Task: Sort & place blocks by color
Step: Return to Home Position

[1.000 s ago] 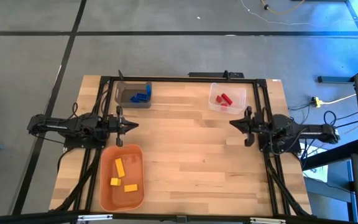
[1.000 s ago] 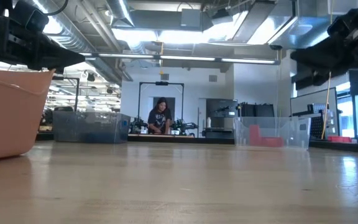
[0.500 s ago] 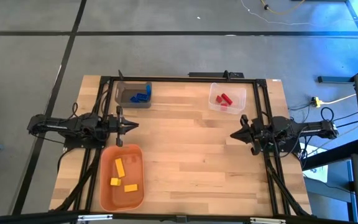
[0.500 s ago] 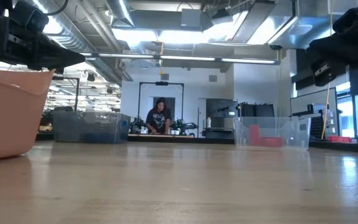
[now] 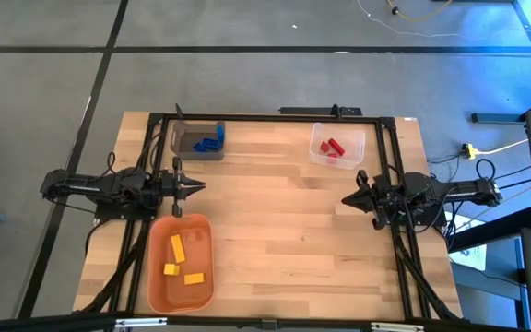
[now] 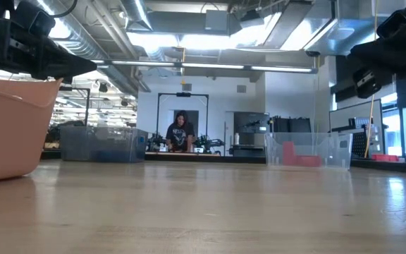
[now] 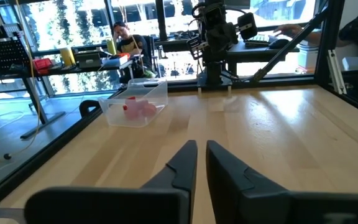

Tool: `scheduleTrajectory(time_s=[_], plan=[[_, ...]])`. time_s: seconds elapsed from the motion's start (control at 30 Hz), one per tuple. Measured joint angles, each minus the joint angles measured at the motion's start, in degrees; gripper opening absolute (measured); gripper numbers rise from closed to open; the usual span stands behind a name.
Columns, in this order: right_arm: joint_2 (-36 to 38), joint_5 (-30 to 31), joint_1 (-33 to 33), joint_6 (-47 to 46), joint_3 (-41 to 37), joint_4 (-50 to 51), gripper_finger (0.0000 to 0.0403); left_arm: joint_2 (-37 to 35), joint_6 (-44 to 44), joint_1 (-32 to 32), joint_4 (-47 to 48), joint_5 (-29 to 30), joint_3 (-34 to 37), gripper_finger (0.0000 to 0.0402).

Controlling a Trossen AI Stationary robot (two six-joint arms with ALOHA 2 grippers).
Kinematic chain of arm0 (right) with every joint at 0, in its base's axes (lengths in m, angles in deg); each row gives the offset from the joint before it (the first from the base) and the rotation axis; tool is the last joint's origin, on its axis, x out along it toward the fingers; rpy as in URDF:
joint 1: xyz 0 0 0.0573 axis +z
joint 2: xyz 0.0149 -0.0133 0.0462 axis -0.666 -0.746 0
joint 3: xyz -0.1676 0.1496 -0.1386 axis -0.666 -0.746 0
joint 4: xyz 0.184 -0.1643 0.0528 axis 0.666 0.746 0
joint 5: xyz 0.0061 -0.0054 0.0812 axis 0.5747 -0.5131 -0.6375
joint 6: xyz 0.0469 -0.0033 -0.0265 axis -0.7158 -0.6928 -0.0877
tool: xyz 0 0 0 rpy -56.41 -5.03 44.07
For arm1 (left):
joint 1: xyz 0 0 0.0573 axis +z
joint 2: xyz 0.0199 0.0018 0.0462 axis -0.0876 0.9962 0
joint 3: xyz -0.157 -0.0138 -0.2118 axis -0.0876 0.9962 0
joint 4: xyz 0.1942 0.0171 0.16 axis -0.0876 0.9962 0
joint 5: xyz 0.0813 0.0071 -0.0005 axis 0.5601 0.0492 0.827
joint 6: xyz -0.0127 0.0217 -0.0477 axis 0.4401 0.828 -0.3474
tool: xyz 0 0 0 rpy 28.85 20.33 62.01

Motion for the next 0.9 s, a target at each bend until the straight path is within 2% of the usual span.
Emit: scheduleTrajectory(time_s=[0.9], plan=[[0.0, 0.0, 0.0, 0.1, 0.0, 0.0, 0.0019, 0.0, 0.0, 0.0, 0.0, 0.0, 0.0, 0.0014]])
